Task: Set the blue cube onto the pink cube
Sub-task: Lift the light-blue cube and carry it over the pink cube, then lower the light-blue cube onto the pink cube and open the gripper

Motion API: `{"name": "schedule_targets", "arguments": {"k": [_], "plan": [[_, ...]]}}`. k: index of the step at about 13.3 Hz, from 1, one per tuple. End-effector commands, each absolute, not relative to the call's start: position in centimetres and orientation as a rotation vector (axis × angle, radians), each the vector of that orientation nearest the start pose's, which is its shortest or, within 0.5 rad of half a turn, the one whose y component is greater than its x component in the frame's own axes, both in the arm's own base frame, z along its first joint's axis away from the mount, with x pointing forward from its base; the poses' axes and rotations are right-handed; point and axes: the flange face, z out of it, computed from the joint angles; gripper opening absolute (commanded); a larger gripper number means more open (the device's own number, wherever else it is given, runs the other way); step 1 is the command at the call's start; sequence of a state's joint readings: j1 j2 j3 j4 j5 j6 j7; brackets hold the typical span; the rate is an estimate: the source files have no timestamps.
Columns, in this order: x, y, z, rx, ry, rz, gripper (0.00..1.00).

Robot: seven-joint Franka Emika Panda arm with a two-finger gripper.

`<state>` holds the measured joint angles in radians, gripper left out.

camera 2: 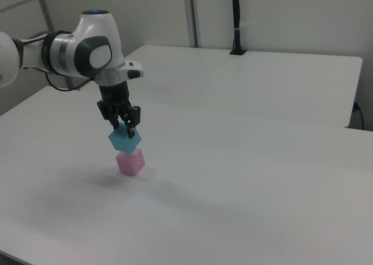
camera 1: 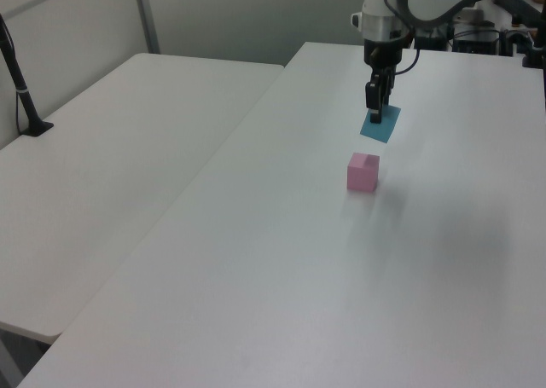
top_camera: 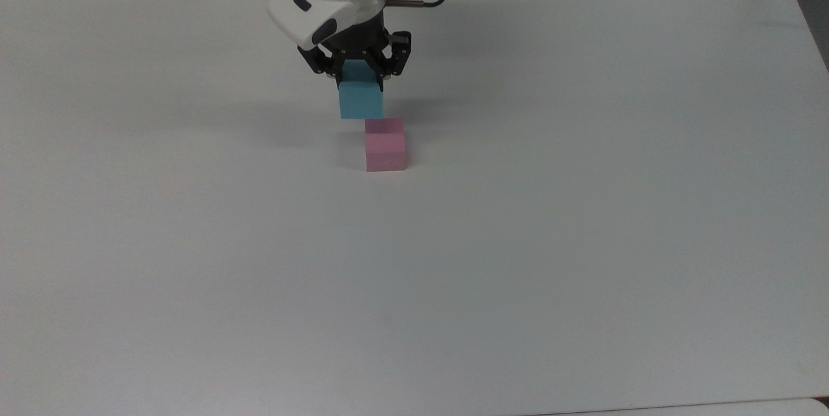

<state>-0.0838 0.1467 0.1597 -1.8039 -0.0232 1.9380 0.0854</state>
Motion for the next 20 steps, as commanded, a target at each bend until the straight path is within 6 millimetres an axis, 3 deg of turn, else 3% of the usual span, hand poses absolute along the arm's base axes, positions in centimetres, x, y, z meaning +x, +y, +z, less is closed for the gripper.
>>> {"name": "schedule_targets", "arguments": {"k": [1,6,11,12,14,16,20], "plan": [[62.3,5.9,43.4,-3.135,-0.008,0.092,0.43],[63.0,6.7,39.8,-3.143,-0.005,0.160,0.43],[64.1,6.7,39.4,-3.140,0.028,0.153,0.43],[64.1,6.8,39.4,-3.138,0.029,0.153,0.46],[64.1,6.8,39.5,-3.152,0.006,0.148,1.00],[64.1,6.5,40.0,-3.170,0.011,0.133,1.00],[64.1,4.5,46.0,-3.148,0.132,-0.005,1.00]]}}
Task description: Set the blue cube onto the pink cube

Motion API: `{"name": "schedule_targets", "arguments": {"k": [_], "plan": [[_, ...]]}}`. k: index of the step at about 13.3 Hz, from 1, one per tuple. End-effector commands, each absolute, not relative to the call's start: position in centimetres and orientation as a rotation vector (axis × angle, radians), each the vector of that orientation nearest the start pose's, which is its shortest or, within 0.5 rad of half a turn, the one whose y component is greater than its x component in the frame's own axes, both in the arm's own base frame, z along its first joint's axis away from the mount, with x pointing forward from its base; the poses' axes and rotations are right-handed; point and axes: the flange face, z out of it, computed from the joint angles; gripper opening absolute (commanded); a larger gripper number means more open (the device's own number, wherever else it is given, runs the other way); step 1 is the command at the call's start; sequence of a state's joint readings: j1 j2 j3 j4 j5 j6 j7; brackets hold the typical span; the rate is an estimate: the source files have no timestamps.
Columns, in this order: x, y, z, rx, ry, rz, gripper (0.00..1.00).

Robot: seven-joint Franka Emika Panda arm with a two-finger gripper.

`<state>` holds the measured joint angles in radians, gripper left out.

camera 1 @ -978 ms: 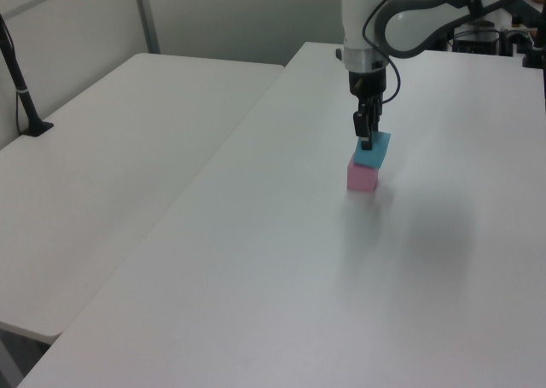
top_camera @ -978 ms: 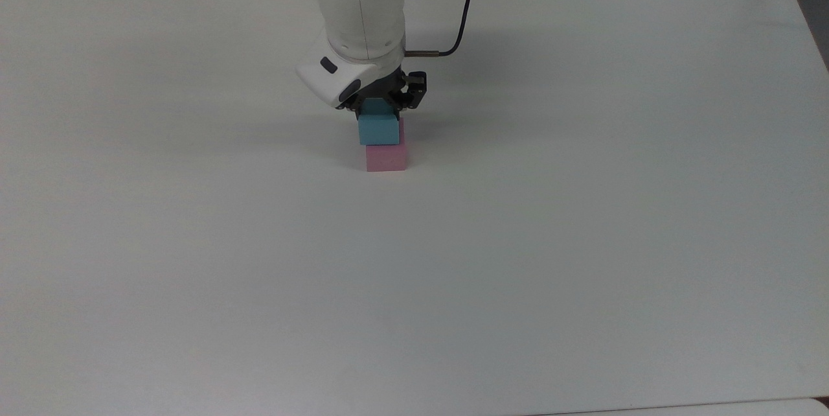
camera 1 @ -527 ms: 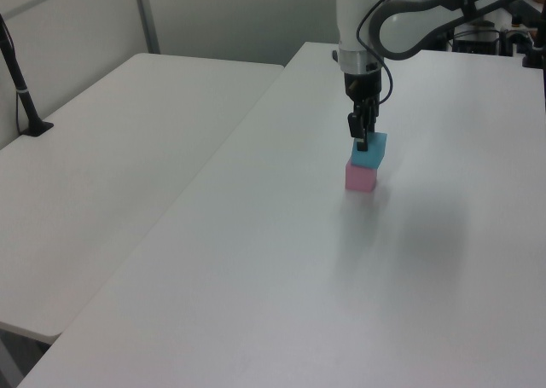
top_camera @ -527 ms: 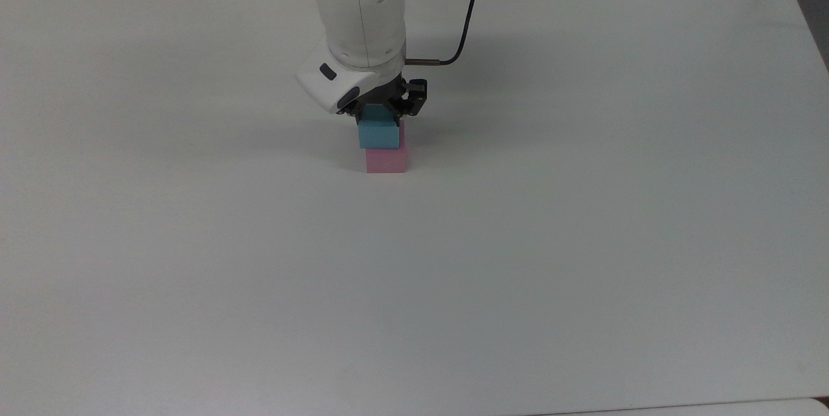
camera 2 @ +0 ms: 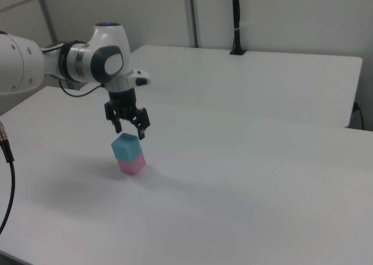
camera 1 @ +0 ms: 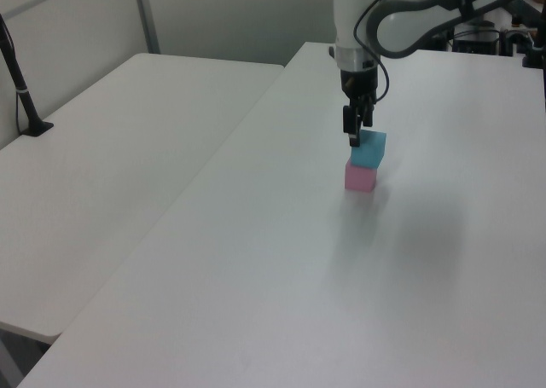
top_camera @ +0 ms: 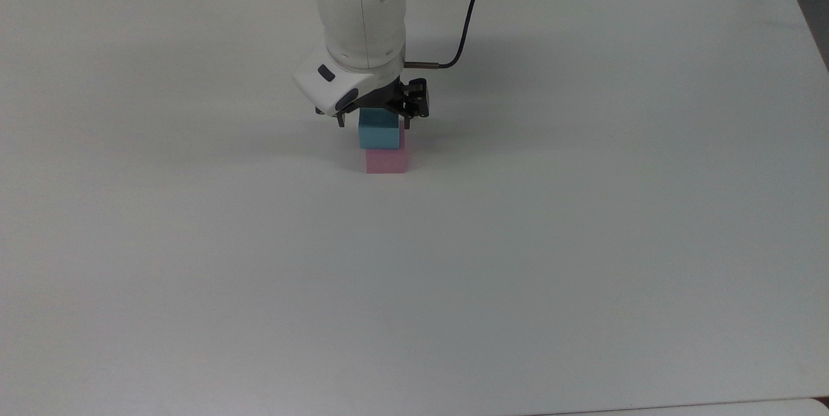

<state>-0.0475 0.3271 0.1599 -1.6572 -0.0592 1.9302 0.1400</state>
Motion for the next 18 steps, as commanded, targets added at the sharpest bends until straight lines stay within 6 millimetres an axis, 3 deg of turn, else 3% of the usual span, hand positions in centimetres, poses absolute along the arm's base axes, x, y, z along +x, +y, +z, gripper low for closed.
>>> {"name": "schedule_targets", "arguments": {"k": [1,3,5,8,10,14,18], "plan": [[63.7,3.7,47.9,-3.121,0.238,-0.048,1.00],[63.0,3.4,50.2,-3.116,0.278,-0.084,1.00],[61.5,2.7,53.8,-3.136,0.294,-0.047,1.00],[57.3,-1.8,60.1,-3.144,0.429,-0.057,1.00],[55.8,-4.6,62.3,-3.143,0.460,-0.102,1.00],[54.5,-8.3,64.2,-3.170,0.242,-0.152,1.00],[54.3,-8.9,64.4,-3.160,0.244,-0.157,1.00]]}}
